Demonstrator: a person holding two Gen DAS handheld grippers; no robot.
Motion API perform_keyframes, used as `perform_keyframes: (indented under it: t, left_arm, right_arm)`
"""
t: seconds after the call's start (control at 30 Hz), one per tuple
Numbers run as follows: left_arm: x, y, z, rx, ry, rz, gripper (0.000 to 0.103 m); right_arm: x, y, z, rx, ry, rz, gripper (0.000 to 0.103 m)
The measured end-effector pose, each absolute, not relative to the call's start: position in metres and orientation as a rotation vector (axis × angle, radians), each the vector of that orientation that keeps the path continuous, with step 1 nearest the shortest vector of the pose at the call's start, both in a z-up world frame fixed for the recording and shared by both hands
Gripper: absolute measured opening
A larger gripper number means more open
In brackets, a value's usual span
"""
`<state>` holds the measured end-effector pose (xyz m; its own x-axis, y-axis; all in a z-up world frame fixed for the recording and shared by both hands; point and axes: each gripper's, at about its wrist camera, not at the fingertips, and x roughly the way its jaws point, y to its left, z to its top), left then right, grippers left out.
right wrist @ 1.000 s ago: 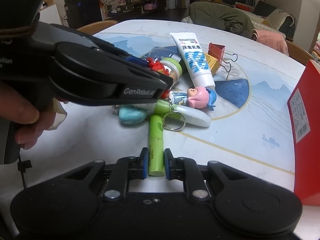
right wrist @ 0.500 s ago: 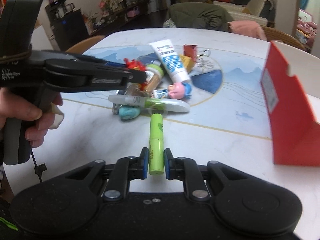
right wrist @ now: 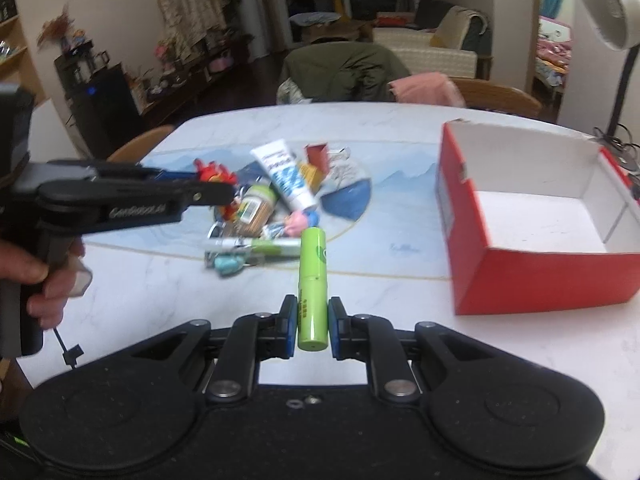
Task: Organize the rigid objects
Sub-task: 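Carry the glue stick into the shoebox with the right gripper while the left gripper carries the red dragon keychain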
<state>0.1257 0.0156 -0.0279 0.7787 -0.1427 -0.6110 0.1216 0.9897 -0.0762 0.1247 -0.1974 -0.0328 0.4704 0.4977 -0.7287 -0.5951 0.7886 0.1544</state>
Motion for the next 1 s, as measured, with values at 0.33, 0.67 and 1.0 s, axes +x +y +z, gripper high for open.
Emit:
perform_keyframes:
  t: [0.33,0.67,1.0]
  left_arm:
    - [0.14,-0.025,0.007,-0.002,0.635,-0.231,0.021]
    - [0.192,-0.097,0.018,0.005,0.638,-0.293,0.021]
    - [0.266,-0.172,0.018,0.007,0.647,-0.309,0.021]
  right_arm:
    - [0.156,-0.236,-0.005,-0.07,0.813,0.565,0.015]
    - [0.211,-0.294,-0.002,-0.058,0.803,0.502,0.015]
    - [0.284,-0.345,-0.017,-0.105,0.815,0.475,0.015]
